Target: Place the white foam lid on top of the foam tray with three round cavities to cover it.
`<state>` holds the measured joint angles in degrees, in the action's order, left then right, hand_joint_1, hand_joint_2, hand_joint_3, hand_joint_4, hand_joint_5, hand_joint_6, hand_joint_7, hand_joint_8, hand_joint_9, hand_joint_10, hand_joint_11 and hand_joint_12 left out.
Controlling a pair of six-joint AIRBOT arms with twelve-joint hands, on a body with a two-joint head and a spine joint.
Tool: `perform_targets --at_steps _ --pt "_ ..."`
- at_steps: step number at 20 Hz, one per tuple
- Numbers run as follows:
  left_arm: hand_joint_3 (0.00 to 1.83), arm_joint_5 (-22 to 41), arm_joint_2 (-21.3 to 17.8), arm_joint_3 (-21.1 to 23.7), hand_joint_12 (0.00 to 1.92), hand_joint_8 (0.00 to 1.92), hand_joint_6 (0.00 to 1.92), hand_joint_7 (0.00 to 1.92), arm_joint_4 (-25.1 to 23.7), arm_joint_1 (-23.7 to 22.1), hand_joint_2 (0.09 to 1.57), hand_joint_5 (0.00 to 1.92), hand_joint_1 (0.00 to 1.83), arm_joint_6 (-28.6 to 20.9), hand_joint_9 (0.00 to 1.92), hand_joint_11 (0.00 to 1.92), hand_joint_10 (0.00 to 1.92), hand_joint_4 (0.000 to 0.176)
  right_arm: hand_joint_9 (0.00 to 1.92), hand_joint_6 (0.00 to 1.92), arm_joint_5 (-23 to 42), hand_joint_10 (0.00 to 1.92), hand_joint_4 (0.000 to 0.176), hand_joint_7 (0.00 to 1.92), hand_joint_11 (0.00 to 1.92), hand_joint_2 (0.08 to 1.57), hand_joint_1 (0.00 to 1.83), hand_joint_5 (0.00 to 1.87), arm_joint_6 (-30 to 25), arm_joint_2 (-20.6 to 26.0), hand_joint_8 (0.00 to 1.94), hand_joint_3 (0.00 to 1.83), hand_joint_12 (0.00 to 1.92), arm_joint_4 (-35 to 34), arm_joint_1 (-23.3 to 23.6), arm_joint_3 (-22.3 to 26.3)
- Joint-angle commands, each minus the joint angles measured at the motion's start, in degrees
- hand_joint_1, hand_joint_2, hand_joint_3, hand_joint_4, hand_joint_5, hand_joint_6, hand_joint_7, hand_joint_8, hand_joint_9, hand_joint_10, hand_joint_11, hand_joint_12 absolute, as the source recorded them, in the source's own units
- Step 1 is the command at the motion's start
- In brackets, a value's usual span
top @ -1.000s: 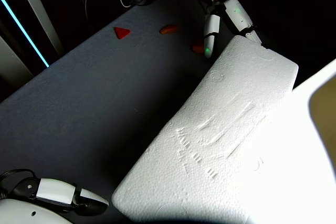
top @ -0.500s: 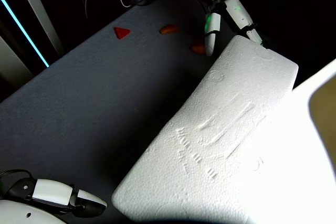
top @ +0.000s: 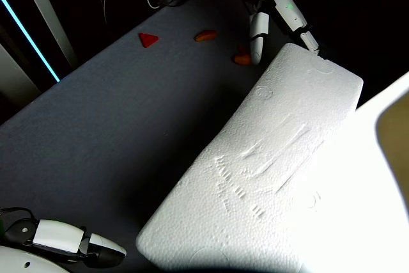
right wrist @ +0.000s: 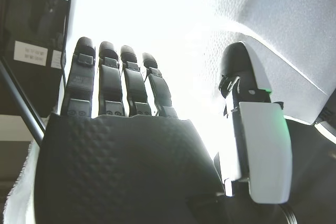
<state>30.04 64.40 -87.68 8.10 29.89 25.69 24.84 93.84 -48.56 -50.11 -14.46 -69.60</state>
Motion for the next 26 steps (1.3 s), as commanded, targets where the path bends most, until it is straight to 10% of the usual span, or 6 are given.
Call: perform_targets --at_steps 1,3,9,11,26 --pt "0.00 7.41 -0.65 -0.13 0.38 0.00 0.00 0.00 0.51 -0.93 0.99 0.00 0.46 -0.31 0.00 0.00 0.00 0.039 0.00 0.00 6.18 0.00 0.000 0.00 0.00 1.23 0.46 0.00 0.17 1.13 0.00 0.00 0.00 1.26 0.43 -0.29" --pt "0.00 6.94 -0.15 -0.52 0.57 0.00 0.00 0.00 0.03 -1.92 0.97 0.00 0.42 -0.31 0.00 0.00 0.00 0.067 0.00 0.00 6.20 0.00 0.000 0.00 0.00 1.23 0.49 0.00 0.17 1.11 0.00 0.00 0.00 1.26 0.48 -0.29" --pt "0.00 5.10 1.93 -2.17 1.00 0.00 0.00 0.00 -0.12 -3.29 1.03 0.00 0.37 -0.32 0.00 0.00 0.00 0.054 0.00 0.00 5.97 0.00 0.000 0.00 0.00 1.21 0.49 0.00 0.17 0.75 0.00 0.00 0.00 1.94 1.23 -0.30" --pt "0.01 4.81 2.33 -2.54 1.00 0.00 0.00 0.00 0.02 -3.38 1.05 0.00 0.41 -0.32 0.00 0.00 0.00 0.073 0.00 0.00 5.94 0.00 0.000 0.00 0.00 1.21 0.52 0.00 0.17 0.56 0.00 0.00 0.00 2.08 1.34 -0.36" --pt "0.00 5.79 1.40 -1.93 0.76 0.00 0.00 0.00 0.70 -1.44 1.05 0.00 0.44 -0.36 0.00 0.00 0.00 0.047 0.00 0.00 6.20 0.00 0.000 0.00 0.00 1.19 0.53 0.00 0.17 0.95 0.00 0.00 0.00 3.06 1.29 0.50"
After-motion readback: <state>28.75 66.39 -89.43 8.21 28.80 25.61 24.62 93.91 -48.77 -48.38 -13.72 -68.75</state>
